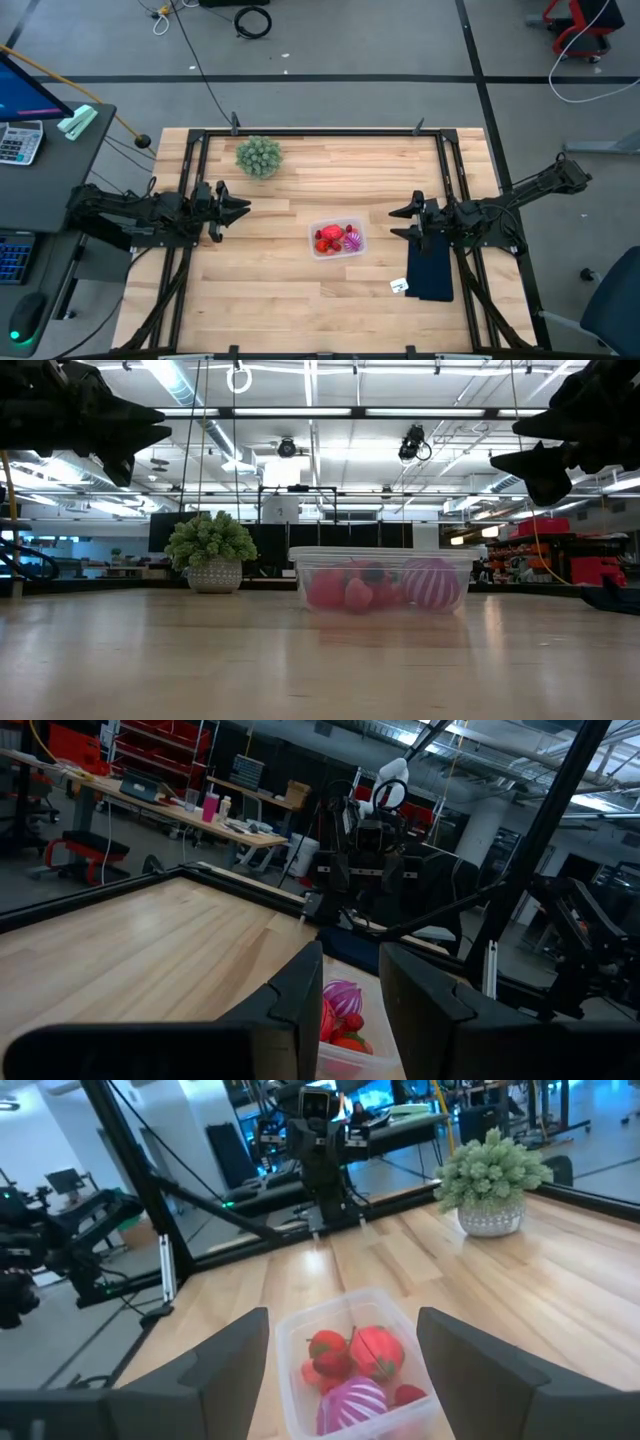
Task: Pick and placing Produce into tupperware
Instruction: Return to Home Position
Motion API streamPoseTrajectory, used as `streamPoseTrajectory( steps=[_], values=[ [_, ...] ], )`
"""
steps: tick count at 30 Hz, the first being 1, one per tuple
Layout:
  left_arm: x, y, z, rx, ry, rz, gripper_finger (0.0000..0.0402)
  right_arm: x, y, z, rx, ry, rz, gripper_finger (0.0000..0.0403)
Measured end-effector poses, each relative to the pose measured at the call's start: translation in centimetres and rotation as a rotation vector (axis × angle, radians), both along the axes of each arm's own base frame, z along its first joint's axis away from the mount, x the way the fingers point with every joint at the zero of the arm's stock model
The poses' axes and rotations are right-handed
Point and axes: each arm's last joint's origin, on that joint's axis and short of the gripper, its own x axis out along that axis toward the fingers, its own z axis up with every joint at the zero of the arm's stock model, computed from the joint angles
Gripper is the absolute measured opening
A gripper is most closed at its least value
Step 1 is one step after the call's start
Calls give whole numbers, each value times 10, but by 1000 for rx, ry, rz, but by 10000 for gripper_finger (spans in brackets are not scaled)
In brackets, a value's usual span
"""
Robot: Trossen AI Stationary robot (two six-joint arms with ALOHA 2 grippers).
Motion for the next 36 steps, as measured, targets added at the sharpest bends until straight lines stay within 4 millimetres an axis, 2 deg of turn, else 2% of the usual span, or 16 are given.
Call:
streamPoseTrajectory(
  steps=[12,26,28,36],
  values=[
    [0,0,0,2,1,0,107,-1,0,-2,-13,11,1,266],
    [0,0,0,1,1,0,107,-13,-3,18,-26,-169,52,266],
    [0,0,0,2,1,0,107,-15,-4,18,-33,-142,54,266],
    [0,0,0,1,1,0,107,-22,-6,43,-3,-63,57,266]
  ],
)
